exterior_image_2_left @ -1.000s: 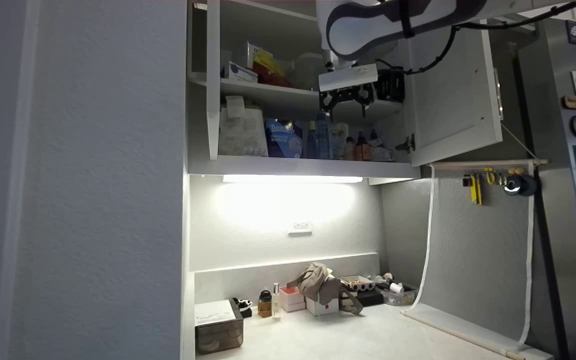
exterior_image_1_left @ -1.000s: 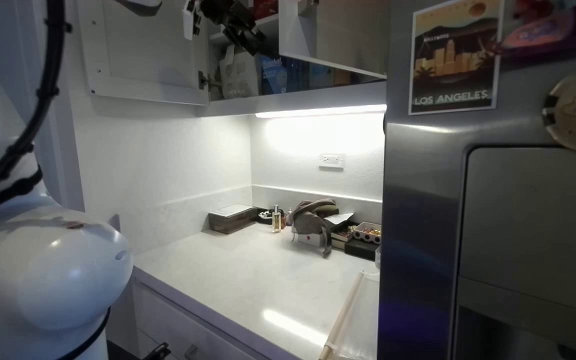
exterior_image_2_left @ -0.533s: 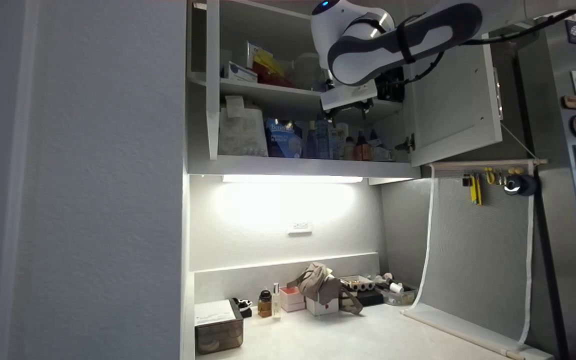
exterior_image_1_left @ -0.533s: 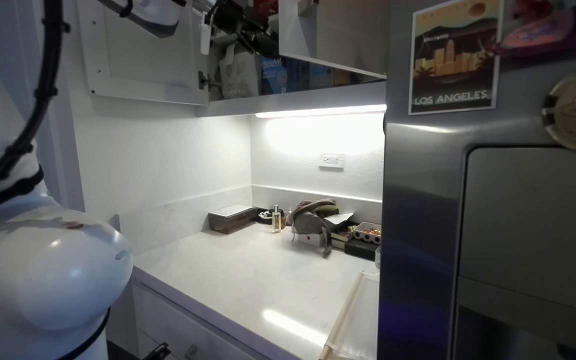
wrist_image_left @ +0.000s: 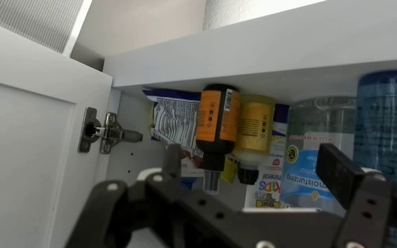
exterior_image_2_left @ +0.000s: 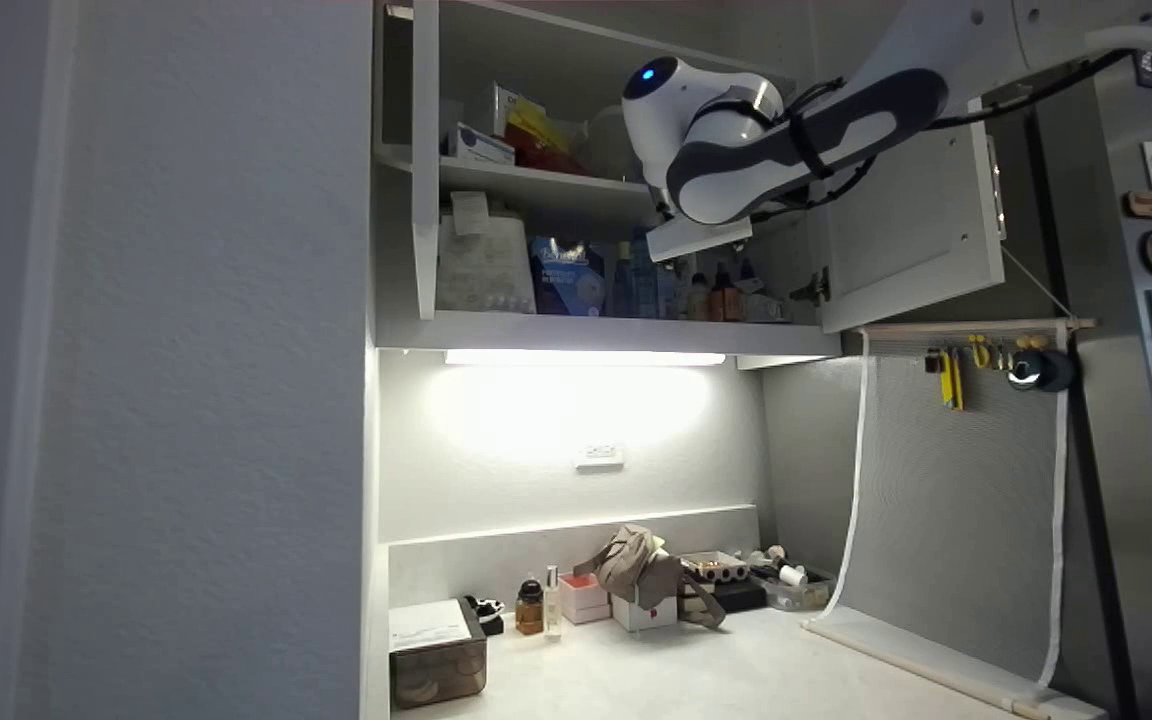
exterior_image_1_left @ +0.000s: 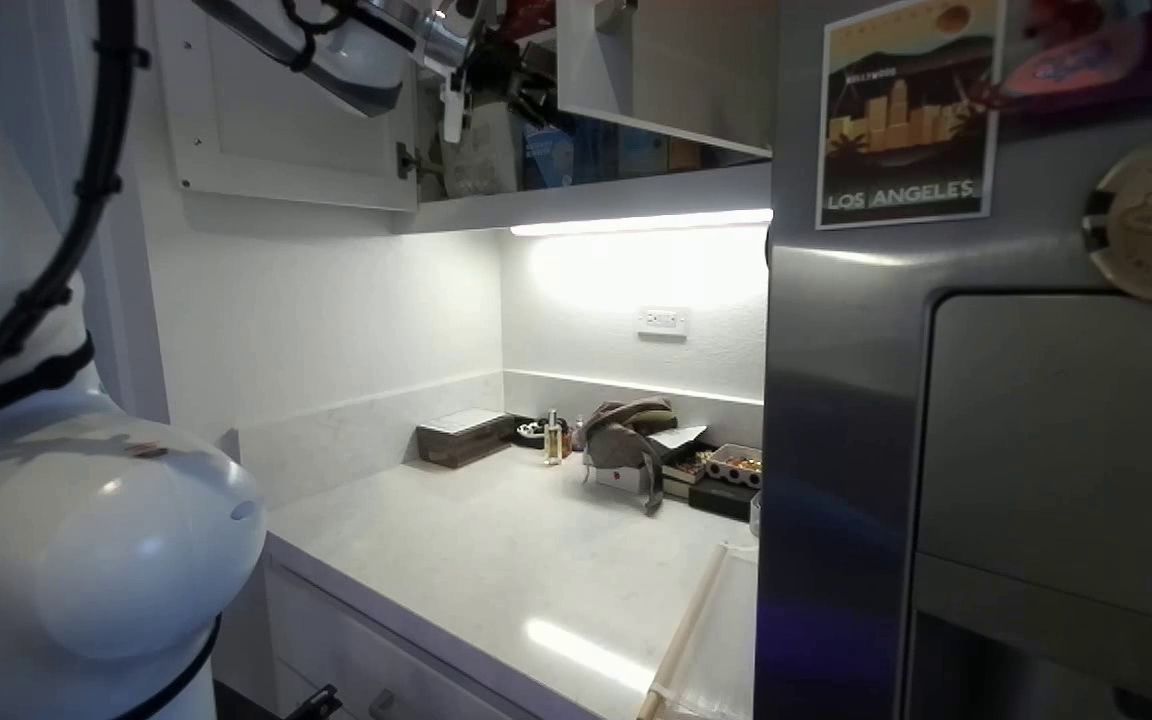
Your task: Open the right cupboard door, take the brown bottle out of the cupboard, and put it on the counter
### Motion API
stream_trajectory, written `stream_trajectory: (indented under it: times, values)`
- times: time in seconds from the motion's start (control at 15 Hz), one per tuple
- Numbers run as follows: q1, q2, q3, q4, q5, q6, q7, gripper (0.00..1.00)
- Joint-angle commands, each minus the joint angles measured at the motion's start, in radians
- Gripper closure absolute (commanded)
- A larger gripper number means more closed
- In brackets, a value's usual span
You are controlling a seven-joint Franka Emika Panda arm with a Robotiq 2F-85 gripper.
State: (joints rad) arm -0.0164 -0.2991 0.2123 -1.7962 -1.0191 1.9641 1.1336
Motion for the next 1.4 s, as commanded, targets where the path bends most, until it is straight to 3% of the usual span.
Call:
stream_trajectory:
  times: [0.0,0.53,1.33]
  values:
    - [0.010,0.033,-0.025,-0.008,-0.067,0.035,0.099,0.00]
    - [0.002,0.077,-0.096,-0.025,-0.196,0.072,0.225,0.00]
    - [0.021,0.159,-0.129,-0.020,-0.349,0.093,0.415,0.00]
